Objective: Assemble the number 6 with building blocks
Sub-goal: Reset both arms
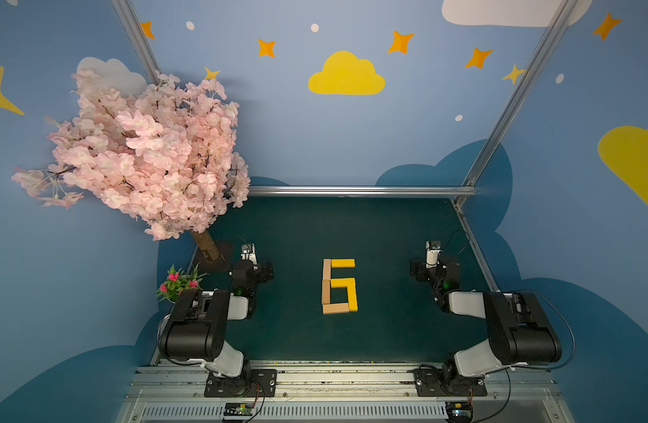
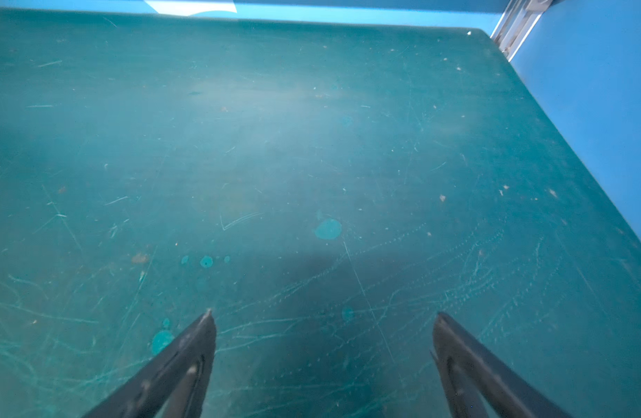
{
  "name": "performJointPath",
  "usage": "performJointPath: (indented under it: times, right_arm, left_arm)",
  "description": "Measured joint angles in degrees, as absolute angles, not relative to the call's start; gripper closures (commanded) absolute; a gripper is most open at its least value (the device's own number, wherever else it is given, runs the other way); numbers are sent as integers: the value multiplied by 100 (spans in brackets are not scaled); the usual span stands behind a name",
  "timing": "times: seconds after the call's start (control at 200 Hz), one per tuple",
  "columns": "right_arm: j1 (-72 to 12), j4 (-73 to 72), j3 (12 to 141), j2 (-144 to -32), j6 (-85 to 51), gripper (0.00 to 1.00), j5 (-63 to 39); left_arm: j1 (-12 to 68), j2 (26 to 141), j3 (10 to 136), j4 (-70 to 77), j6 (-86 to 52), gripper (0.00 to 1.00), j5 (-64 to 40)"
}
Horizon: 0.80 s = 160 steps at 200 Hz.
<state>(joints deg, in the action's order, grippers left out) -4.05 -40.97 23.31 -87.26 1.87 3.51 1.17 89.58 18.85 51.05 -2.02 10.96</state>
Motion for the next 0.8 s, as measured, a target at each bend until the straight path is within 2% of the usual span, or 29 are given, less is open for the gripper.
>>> performJointPath:
  times: [0.245, 0.801]
  right_arm:
    - [-395, -4821, 2220, -8827, 185, 5, 331]
    - [-373, -5037, 2217, -8827, 176, 5, 255]
  left_arm:
    - [290, 9015, 1778, 5719, -38, 0, 1247]
    - [180, 8984, 1953, 5481, -34, 0, 950]
